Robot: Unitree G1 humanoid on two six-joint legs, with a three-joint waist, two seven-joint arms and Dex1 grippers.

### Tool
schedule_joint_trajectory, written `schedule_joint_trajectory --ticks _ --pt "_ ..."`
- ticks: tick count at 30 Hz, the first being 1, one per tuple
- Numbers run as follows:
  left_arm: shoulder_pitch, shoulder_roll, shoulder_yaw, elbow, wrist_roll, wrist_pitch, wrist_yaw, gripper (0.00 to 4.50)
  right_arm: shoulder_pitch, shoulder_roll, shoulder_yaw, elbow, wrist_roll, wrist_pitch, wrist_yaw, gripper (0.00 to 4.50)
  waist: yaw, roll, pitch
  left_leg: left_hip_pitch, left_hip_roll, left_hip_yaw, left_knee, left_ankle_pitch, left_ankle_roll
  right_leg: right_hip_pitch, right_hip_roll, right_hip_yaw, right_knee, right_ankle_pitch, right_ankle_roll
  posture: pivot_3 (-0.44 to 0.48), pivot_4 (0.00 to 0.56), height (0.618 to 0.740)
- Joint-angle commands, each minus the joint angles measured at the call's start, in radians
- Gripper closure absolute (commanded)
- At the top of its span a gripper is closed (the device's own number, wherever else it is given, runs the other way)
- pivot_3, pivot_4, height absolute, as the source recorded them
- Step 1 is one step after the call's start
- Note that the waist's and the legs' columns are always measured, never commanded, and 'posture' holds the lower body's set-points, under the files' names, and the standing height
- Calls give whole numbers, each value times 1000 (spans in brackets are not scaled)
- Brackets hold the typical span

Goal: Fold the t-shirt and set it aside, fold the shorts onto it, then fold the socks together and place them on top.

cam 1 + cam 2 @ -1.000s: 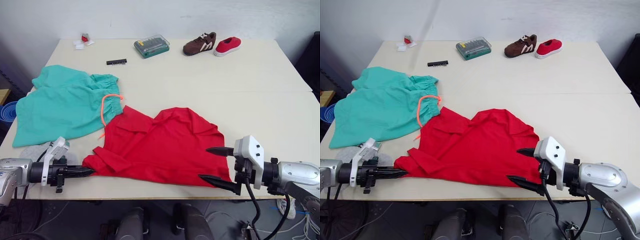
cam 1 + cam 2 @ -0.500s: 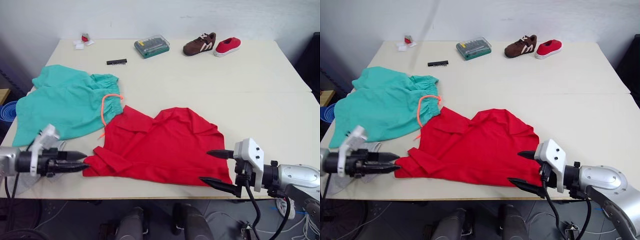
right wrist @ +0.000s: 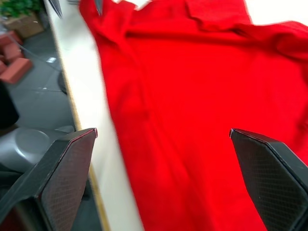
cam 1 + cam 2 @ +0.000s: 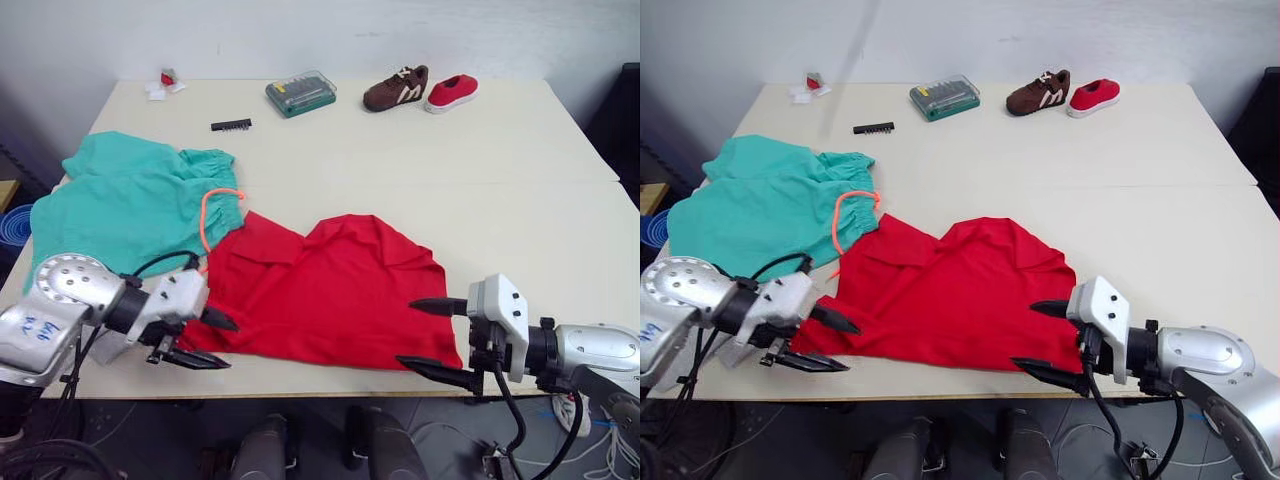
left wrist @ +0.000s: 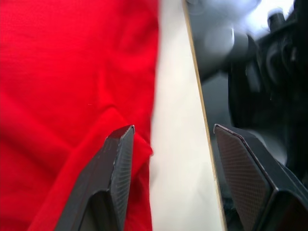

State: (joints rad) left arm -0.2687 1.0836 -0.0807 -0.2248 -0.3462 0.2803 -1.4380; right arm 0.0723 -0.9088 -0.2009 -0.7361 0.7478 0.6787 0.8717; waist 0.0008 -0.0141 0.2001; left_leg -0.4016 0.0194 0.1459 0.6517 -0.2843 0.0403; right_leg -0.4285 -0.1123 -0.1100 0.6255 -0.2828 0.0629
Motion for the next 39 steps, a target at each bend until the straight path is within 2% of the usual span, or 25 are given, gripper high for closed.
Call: schedule_joint_trajectory --ticks 1,8,19,23,29,34,39 --pt "-35 -30 -41 81 106 -161 7 1729 0 -8 -8 -41 22 1 3 0 0 0 0 0 0 0 0 -1 1 0 0 0 0 1 0 0 150 740" --pt "-90 -112 -23 136 89 -201 35 1729 30 -4 -15 -53 22 1 -11 0 2 -1 0 -2 0 -1 2 2 6 0 -1 0 -1 2 0 0 150 740" --pt "-66 -105 -20 163 101 -250 6 1729 47 -5 -21 -50 26 -1 -16 0 0 -1 -1 -2 0 -1 5 2 6 1 0 0 1 2 1 0 150 740" --pt "-75 -113 -23 181 102 -259 7 2572 45 -3 -24 -49 30 0 -18 0 0 -1 -1 -2 0 -1 5 2 6 1 0 0 1 2 1 0 150 740" --pt "-91 -117 -31 216 111 -281 0 4478 41 -2 -31 -47 40 4 -24 0 0 -1 -1 -2 0 -1 6 2 6 1 0 0 1 2 1 0 150 740" --pt "-124 -124 -37 240 102 -266 -12 4478 43 -3 -34 -48 47 4 -33 0 0 -1 -1 -2 0 -1 6 2 6 1 0 0 1 2 2 0 150 740" --pt "-269 -161 -70 298 85 -148 -52 4478 45 -4 -22 -49 43 0 -33 0 9 -2 -1 -3 0 -1 8 2 7 2 0 -1 2 3 2 0 150 740"
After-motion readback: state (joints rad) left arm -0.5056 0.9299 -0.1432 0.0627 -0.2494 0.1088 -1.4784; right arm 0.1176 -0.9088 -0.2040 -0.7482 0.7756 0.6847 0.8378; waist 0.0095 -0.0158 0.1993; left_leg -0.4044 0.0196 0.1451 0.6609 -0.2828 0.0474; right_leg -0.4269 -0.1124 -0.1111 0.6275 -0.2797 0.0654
